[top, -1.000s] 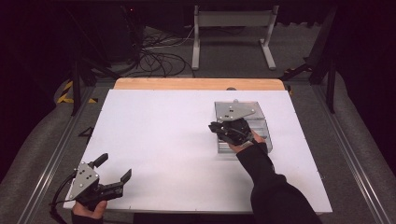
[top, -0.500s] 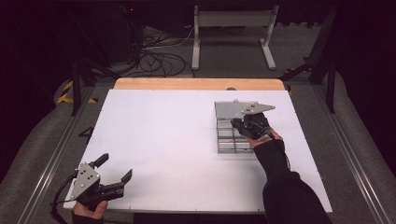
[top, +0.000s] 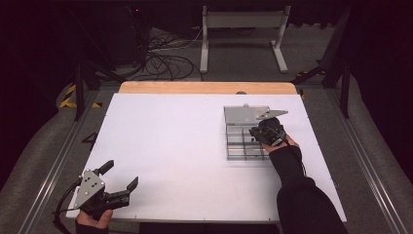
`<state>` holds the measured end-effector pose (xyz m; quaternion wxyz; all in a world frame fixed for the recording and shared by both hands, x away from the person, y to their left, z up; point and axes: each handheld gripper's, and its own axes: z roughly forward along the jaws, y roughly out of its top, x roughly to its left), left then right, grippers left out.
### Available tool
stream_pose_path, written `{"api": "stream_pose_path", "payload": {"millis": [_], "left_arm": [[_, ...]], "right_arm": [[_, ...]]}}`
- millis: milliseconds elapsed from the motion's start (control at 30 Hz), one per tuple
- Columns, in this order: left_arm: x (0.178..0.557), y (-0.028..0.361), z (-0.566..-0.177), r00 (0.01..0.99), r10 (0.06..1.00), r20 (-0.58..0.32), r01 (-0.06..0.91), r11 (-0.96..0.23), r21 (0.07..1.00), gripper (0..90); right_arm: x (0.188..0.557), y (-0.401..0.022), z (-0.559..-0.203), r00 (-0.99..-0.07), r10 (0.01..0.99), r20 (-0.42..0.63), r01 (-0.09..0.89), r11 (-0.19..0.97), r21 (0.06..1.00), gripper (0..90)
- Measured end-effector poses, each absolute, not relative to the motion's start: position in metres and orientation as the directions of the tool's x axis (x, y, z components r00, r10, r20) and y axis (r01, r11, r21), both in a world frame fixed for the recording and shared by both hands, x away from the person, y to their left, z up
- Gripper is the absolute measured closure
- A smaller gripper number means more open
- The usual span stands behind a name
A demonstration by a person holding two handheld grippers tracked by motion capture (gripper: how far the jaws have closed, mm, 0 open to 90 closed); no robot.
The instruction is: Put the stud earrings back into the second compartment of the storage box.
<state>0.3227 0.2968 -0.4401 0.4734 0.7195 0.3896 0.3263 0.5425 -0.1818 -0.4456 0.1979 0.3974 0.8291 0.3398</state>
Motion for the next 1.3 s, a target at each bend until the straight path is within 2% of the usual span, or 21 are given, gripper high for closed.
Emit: {"api": "stream_pose_path", "payload": {"millis": [100,200,267,433,733,900,1133,1300], "left_arm": [[0.323,0.297,-0.44,0.484,0.87,0.101,0.251,-0.248,0.936,8.3],[0.323,0.297,-0.44,0.485,0.869,0.098,0.251,-0.246,0.936,8.3],[0.323,0.297,-0.44,0.487,0.868,0.1,0.251,-0.249,0.935,8.3],[0.323,0.296,-0.441,0.485,0.869,0.099,0.251,-0.247,0.936,8.2],[0.323,0.295,-0.441,0.487,0.868,0.097,0.254,-0.247,0.935,8.3],[0.323,0.294,-0.441,0.487,0.867,0.1,0.257,-0.252,0.933,8.2],[0.323,0.293,-0.441,0.491,0.866,0.099,0.257,-0.252,0.933,8.2],[0.323,0.292,-0.442,0.491,0.865,0.103,0.255,-0.256,0.932,8.1]], "right_arm": [[0.545,-0.183,-0.45,-0.6,0.798,-0.057,0.539,0.457,0.708,80.2],[0.547,-0.186,-0.453,-0.591,0.805,-0.043,0.555,0.445,0.703,69.3],[0.547,-0.188,-0.452,-0.593,0.805,-0.03,0.559,0.439,0.703,66.9],[0.539,-0.193,-0.444,-0.596,0.802,-0.018,0.536,0.415,0.735,54.2],[0.503,-0.204,-0.424,-0.638,0.77,0.012,0.456,0.366,0.811,37.2],[0.482,-0.212,-0.418,-0.664,0.747,0.027,0.414,0.338,0.845,31.8],[0.457,-0.22,-0.422,-0.701,0.713,0.031,0.378,0.334,0.863,22.5],[0.44,-0.227,-0.432,-0.722,0.691,0.027,0.348,0.329,0.878,11.9]]}}
